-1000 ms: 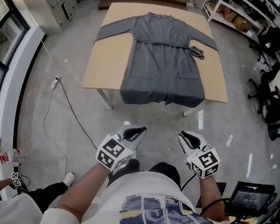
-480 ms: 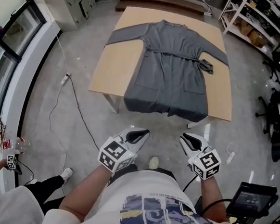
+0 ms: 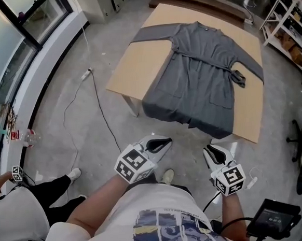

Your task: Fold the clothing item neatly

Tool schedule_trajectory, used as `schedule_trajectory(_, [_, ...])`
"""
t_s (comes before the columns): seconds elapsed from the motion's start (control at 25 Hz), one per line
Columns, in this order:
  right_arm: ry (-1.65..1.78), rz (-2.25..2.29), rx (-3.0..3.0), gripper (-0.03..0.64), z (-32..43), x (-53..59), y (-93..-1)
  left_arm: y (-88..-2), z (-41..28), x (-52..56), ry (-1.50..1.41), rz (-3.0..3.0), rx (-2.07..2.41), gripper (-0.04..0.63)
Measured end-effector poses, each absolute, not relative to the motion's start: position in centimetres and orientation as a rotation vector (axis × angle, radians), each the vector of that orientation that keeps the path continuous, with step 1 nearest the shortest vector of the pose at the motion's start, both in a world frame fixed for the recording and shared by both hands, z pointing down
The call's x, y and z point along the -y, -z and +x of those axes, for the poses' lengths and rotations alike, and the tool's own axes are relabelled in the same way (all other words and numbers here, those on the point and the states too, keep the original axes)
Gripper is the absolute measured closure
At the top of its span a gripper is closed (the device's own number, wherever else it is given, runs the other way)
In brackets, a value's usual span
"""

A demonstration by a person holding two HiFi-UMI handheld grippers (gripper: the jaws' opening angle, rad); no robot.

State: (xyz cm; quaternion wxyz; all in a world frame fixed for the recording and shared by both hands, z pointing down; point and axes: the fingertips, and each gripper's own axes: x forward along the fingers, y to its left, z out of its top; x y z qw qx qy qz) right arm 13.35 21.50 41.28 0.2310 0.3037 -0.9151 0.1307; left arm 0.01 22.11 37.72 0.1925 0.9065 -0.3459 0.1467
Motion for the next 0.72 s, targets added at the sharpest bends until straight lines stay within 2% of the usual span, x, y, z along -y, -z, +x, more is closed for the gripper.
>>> schedule_trajectory(0.72, [-0.384,1.058,2.414,0.566,9.2,-14.5,-40.5,-37.2,-7.0,-12.8,-0.391,2.625,0.87,0.594])
